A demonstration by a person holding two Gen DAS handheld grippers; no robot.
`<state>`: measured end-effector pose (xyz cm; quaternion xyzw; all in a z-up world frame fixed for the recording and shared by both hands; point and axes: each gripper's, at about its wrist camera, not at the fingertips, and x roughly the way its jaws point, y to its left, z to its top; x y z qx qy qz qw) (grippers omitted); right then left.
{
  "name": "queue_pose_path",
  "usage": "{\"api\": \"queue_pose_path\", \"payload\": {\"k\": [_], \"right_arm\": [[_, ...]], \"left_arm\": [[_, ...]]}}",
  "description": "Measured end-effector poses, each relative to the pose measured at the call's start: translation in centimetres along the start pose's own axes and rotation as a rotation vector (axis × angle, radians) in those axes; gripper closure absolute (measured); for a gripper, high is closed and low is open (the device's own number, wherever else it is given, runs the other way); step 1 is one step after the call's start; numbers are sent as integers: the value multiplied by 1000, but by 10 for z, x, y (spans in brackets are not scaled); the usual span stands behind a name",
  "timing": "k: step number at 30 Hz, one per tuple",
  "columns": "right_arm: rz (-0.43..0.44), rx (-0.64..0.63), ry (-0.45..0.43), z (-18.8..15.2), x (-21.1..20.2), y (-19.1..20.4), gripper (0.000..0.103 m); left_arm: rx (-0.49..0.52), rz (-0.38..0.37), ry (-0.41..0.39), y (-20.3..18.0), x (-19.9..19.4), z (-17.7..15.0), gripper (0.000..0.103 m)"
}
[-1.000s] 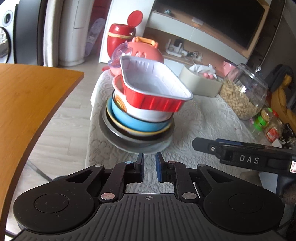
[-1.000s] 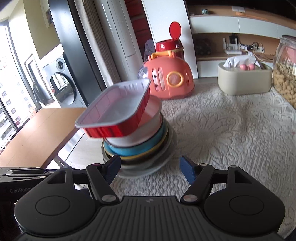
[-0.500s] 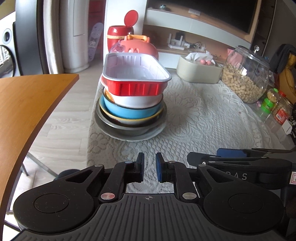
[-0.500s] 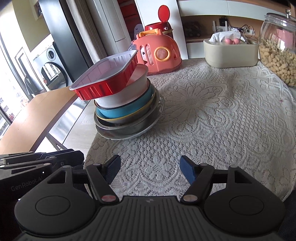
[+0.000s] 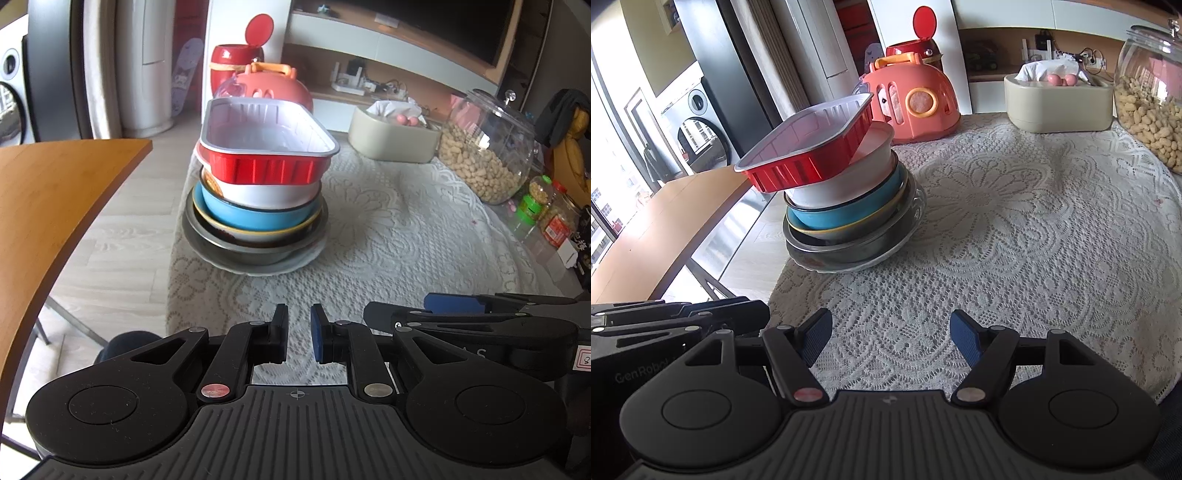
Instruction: Organize plates and bowls
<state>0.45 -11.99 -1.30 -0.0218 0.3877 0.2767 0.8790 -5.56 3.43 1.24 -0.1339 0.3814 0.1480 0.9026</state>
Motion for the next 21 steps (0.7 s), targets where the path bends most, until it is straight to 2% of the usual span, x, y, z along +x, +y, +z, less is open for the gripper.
{"api": "queue_pose_path", "payload": {"k": [21], "right_arm": [[-5, -9, -2, 0, -2, 3, 32]], "left_arm": [[-29, -37, 7, 3, 0, -3, 86]]}}
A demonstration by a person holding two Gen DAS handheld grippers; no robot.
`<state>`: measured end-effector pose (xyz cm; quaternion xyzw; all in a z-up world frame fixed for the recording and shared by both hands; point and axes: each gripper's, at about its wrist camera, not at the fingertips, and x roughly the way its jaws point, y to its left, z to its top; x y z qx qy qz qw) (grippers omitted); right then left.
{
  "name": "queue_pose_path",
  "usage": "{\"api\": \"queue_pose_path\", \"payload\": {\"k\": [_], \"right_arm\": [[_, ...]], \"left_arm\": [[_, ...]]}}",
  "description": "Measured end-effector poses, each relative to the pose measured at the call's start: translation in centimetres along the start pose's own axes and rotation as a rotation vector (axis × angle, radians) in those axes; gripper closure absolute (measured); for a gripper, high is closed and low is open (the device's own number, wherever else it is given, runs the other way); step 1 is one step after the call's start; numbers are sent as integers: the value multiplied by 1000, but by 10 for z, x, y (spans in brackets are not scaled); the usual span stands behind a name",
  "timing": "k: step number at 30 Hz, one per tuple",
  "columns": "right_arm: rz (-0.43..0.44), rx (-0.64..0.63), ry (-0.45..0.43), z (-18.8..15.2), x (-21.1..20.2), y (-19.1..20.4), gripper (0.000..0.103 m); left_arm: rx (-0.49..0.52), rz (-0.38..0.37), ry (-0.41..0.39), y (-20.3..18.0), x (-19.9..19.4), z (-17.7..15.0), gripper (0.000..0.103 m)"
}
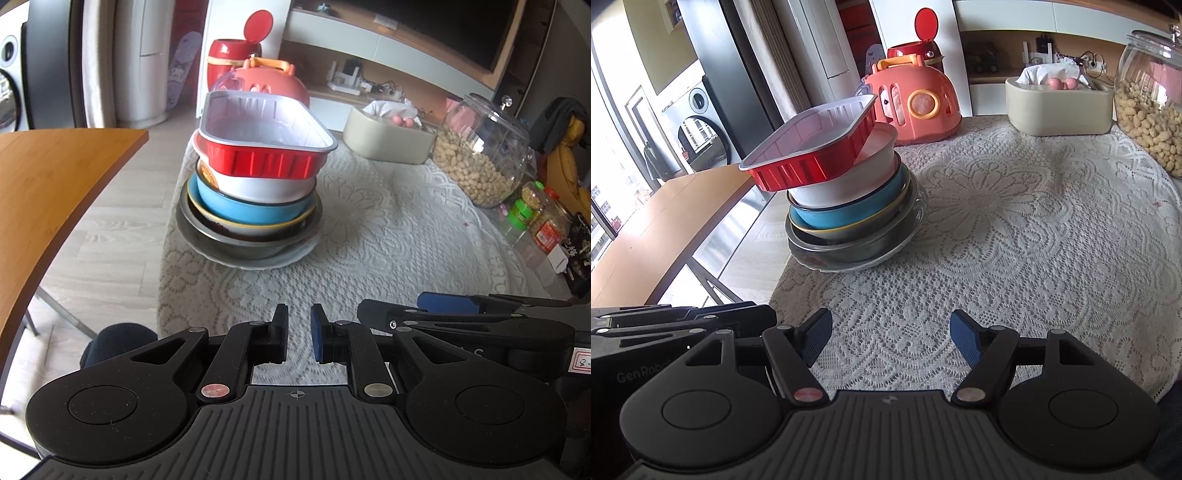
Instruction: Organize plates and bowls
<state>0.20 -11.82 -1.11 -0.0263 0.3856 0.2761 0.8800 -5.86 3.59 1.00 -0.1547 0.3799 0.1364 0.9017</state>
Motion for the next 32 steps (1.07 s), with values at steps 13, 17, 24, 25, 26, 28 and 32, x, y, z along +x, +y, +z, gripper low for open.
{"api": "queue_pose_path", "payload": {"k": [13, 17, 24, 25, 26, 28, 32], "right_arm": [[4, -2, -2, 0, 0, 1, 32], [5, -1, -1, 0, 0, 1, 32], [6, 2, 1, -1, 0, 0, 32], [6, 2, 1, -1, 0, -1, 32], [7, 2, 1, -1, 0, -1, 32], [8, 2, 1, 0, 0, -1, 32], [14, 7, 3, 0, 2, -5, 32]], "left_arm": [[1, -2, 1, -1, -1, -1, 86], [1, -1, 1, -1, -1, -1, 86], [1, 1, 4, -4, -1, -2, 86], [1, 2, 3, -4, -1, -2, 86], [1, 4, 2, -3, -1, -2, 86], [0, 8, -1, -3, 0, -1, 86], [1, 32, -13, -5, 0, 0, 86]]}}
